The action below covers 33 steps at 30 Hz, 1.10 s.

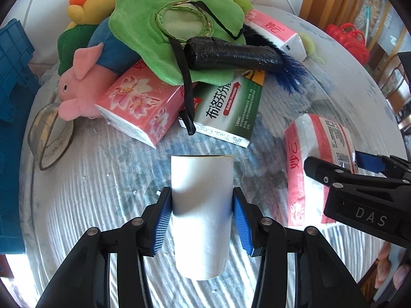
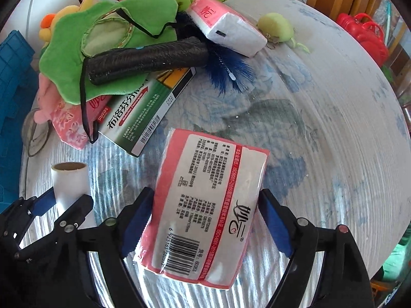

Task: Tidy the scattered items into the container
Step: 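Grasp the pink-white tissue pack with the right tool while the left tool lifts the roll core, then carry both items over the crate and open the left tool to drop the roll core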

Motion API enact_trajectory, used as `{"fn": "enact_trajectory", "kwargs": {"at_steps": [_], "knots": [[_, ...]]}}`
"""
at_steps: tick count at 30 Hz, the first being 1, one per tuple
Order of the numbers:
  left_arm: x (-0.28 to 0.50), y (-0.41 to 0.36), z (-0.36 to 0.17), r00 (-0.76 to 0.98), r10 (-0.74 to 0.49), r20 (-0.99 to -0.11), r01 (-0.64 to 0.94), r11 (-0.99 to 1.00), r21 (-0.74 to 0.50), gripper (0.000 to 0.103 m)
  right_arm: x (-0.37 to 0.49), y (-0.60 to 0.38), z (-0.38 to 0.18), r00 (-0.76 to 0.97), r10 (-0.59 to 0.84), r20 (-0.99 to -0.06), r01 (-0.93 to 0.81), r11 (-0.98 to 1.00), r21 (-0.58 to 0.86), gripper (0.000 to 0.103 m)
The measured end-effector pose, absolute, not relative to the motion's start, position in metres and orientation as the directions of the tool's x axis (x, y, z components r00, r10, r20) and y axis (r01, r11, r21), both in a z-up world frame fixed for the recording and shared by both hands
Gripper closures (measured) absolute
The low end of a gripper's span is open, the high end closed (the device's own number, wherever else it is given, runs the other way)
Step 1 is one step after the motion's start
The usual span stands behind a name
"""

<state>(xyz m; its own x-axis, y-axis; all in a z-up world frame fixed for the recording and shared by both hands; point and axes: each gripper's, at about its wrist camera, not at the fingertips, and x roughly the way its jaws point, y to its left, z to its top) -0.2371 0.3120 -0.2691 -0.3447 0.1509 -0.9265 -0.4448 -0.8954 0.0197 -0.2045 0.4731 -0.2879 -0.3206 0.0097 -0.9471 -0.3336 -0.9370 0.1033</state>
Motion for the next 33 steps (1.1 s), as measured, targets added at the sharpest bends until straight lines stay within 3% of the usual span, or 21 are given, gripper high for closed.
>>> {"fn": "enact_trajectory", "kwargs": {"at_steps": [5,7,9,12,22,33], "knots": [[-0.236,0.316,-0.275,-0.339,0.147,-0.929,-0.456,-0.890,0.025,0.058,-0.199,0.475,-0.290,-0.308,0.032,-0.951,-0.374,-0.923,0.090,0.009],[-0.235,0.317,-0.275,-0.340,0.144,-0.929,-0.455,-0.890,0.029,0.058,-0.199,0.475,-0.296,-0.304,-0.002,-0.953,-0.364,-0.924,0.118,0.009],[-0.233,0.318,-0.276,-0.341,0.141,-0.929,-0.455,-0.890,0.032,0.058,-0.199,0.476,-0.303,-0.297,-0.041,-0.954,-0.355,-0.923,0.150,0.019],[-0.231,0.317,-0.273,-0.346,0.147,-0.927,-0.455,-0.890,0.029,0.058,-0.195,0.473,-0.293,-0.336,-0.025,-0.941,-0.342,-0.928,0.146,0.024],[-0.228,0.287,-0.216,-0.458,0.176,-0.872,-0.403,-0.915,0.027,0.058,-0.202,0.438,-0.212,-0.500,0.007,-0.866,-0.231,-0.965,0.125,0.024],[-0.225,0.194,-0.115,-0.666,0.144,-0.732,-0.261,-0.964,0.048,0.058,-0.218,0.333,-0.103,-0.696,-0.026,-0.717,-0.025,-0.998,0.060,0.024]]}}
